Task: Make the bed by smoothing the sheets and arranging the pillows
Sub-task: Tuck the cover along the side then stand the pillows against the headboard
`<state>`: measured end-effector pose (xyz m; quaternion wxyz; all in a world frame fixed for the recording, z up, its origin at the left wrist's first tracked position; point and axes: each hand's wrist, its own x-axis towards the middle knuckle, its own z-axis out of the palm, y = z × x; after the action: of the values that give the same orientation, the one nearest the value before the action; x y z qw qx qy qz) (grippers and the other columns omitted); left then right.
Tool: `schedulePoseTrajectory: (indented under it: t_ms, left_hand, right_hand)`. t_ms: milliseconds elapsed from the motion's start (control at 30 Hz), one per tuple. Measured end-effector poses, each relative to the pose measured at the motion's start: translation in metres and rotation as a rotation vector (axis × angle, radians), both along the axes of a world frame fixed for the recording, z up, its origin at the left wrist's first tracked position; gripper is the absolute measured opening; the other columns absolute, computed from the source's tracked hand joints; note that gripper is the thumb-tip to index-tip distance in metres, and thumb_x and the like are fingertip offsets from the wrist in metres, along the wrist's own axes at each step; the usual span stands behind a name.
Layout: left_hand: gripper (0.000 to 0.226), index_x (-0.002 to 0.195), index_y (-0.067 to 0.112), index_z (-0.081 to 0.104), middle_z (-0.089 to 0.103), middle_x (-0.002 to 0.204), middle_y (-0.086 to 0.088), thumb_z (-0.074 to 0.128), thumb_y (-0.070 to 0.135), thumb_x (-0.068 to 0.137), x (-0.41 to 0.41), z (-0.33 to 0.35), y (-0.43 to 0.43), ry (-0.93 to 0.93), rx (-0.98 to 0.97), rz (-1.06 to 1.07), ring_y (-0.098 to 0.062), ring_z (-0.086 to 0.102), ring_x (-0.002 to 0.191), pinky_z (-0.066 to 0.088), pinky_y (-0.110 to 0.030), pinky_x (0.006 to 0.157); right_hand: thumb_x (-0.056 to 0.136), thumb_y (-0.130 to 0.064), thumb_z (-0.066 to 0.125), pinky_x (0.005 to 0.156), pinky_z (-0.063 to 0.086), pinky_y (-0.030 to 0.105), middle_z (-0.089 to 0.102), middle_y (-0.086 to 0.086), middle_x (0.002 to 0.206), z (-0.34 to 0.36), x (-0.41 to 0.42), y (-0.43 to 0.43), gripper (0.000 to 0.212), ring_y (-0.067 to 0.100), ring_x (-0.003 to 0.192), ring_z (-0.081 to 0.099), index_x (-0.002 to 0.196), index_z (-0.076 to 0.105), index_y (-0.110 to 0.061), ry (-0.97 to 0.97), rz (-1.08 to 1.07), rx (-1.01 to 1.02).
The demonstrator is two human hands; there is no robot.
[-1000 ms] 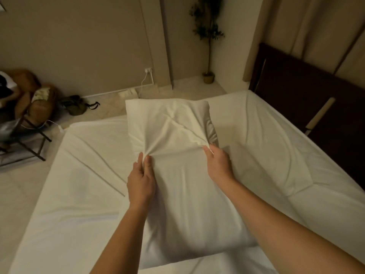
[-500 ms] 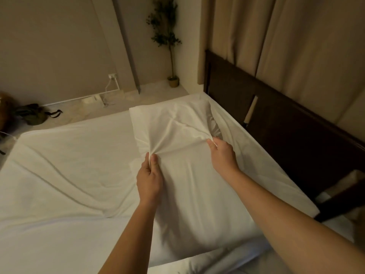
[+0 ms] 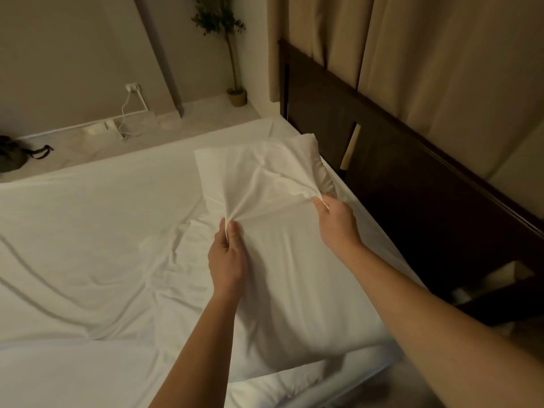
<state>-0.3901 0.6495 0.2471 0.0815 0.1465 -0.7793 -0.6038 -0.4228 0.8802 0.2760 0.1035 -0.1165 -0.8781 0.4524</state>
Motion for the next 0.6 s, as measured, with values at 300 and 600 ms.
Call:
schedulePoseTrajectory:
  t_ms: [300, 600]
  left_hand:
    - [0.074, 0.146, 0.027, 0.056, 0.062, 0.143, 0.012, 0.033, 0.077, 0.097, -0.067, -0.036, 0.100, -0.121, -0.058, 0.025, -0.009, 0.054, 0.135, 0.042, -0.043, 0.117]
    - [0.070, 0.152, 0.026, 0.051, 0.054, 0.153, 0.008, 0.033, 0.070, 0.101, -0.120, -0.065, 0.200, -0.178, -0.130, 0.089, -0.012, 0.045, 0.145, 0.037, -0.040, 0.121]
  right_hand:
    - [0.108, -0.035, 0.046, 0.079, 0.040, 0.026, 0.070, 0.005, 0.107, -0.039, -0.075, 0.104, 0.034, 0.021, 0.095, 0.061, 0.121, 0.070, -0.014, -0.096, 0.033, -0.042]
    - [0.107, -0.035, 0.048, 0.085, 0.048, 0.031, 0.072, 0.004, 0.115, -0.092, -0.148, 0.199, 0.033, 0.024, 0.105, 0.064, 0.124, 0.070, -0.016, -0.170, 0.120, -0.032]
